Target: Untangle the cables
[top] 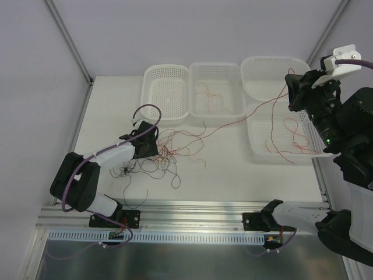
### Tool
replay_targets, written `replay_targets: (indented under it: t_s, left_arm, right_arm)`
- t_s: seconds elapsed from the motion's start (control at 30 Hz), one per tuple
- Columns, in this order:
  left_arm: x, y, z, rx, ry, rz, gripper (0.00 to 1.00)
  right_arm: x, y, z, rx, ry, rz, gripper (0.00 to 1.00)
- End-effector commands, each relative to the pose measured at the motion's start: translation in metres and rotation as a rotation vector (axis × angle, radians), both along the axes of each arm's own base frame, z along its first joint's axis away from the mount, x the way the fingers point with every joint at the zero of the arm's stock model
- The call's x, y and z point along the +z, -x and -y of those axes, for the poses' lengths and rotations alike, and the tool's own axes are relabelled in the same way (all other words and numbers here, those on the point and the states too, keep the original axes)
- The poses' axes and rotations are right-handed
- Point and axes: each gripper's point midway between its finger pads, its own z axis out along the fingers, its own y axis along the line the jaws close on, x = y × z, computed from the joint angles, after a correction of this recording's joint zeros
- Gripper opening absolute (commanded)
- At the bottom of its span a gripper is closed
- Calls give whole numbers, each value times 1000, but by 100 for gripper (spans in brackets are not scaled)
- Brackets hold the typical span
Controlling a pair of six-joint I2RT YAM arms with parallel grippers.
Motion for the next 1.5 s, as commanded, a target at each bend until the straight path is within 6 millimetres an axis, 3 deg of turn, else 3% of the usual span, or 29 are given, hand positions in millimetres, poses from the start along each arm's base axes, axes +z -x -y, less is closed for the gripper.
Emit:
replay_targets:
  t_s: [0.0,0.27,0.43,0.47,0.7,0.73,0.8,0.83,0.9,0.97,1.0,1.07,1.1,1.2,1.3,1.33,1.37,1.4,1.43,1.47]
  left_arm:
    - [-2,6,-20,88,-3,-54,58]
    - [-16,24,-54,234,38,-122,57]
    - [-16,32,-48,226,88,-133,57]
    - [-18,35,-47,222,94,-141,57]
    - [-13,38,-39,194,142,-138,57]
    - [-10,38,-38,185,150,-130,57]
    - [-7,38,-35,175,164,-124,57]
    - [-4,37,-33,166,179,-114,57]
    - [1,37,-31,156,194,-99,57]
    - [3,39,-28,142,213,-98,58]
    - [6,38,-26,136,223,-90,58]
    - [7,40,-23,121,239,-95,58]
    - [8,40,-22,115,243,-92,58]
    - [11,42,-17,92,268,-92,59]
    - [18,44,-9,55,308,-86,62]
    - [20,45,-8,47,316,-83,63]
    - [24,45,-3,27,339,-81,65]
    - [29,45,-1,13,352,-66,66]
    - [32,46,1,-1,361,-60,67]
    - [36,47,5,-23,385,-56,68]
  right_arm:
    - [16,-1,33,-151,21,56,1]
    - [-8,-31,62,-343,97,-2,1]
    - [-40,-60,90,-444,22,-93,1]
    - [-47,-65,103,-476,-5,-110,1]
    - [-160,-115,144,-543,-243,-362,1]
    - [-191,-123,148,-552,-269,-418,1]
    - [-222,-135,160,-568,-338,-463,1]
    - [-251,-137,165,-589,-373,-517,1]
    - [-287,-144,174,-635,-411,-592,1]
    - [-317,-141,187,-718,-435,-669,15]
    - [-332,-133,186,-741,-440,-740,28]
    - [-345,-130,181,-734,-444,-795,35]
    - [-343,-127,175,-715,-439,-801,50]
    - [-334,-117,154,-651,-390,-841,71]
    - [-320,-113,108,-488,-266,-824,78]
    - [-318,-111,74,-345,-216,-826,78]
    - [-311,-107,55,-256,-192,-802,79]
    - [-315,-104,38,-169,-158,-799,79]
    - [-315,-95,4,-24,-105,-801,79]
    - [-319,-90,-11,49,-73,-811,79]
